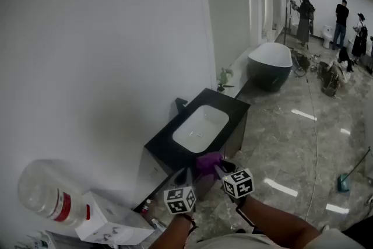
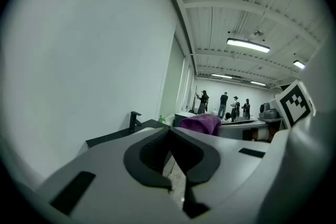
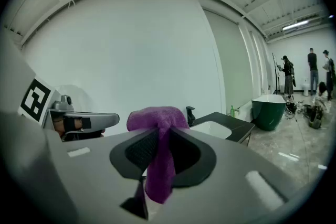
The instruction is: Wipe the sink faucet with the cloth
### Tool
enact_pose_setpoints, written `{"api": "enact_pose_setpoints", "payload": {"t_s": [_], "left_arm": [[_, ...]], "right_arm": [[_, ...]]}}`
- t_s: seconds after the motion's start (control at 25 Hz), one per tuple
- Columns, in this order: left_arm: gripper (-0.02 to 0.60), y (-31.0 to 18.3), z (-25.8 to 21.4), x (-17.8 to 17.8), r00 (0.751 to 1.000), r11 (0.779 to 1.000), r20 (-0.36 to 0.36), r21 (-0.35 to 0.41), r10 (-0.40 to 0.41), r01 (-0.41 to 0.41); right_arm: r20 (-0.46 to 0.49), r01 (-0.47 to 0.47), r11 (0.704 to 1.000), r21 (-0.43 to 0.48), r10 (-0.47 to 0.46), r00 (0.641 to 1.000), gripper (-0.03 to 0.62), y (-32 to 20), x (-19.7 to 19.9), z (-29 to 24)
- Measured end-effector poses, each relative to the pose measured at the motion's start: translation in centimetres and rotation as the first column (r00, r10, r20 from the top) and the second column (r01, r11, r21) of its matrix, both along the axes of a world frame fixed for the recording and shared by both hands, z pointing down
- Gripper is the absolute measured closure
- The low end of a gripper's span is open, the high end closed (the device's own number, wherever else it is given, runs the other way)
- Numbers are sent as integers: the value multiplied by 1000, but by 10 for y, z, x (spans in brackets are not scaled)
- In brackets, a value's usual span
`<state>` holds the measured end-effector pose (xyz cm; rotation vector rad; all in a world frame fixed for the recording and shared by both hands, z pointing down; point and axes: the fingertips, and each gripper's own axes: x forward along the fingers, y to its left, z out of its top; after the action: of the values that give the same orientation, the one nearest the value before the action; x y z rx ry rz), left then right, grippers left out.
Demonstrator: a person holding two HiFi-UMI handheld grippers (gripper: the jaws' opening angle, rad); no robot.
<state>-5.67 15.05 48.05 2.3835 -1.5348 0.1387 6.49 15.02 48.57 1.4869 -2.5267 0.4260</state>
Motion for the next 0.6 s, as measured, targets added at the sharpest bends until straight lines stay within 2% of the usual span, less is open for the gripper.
{"api": "enact_pose_setpoints", "payload": {"t_s": [0.6], "left_arm": [[577,0,4,1,1000,1000,4,-10,1,-1]], "right_arm": [[-7,-4,1000,16,4,1000,525,1,2,1]]}}
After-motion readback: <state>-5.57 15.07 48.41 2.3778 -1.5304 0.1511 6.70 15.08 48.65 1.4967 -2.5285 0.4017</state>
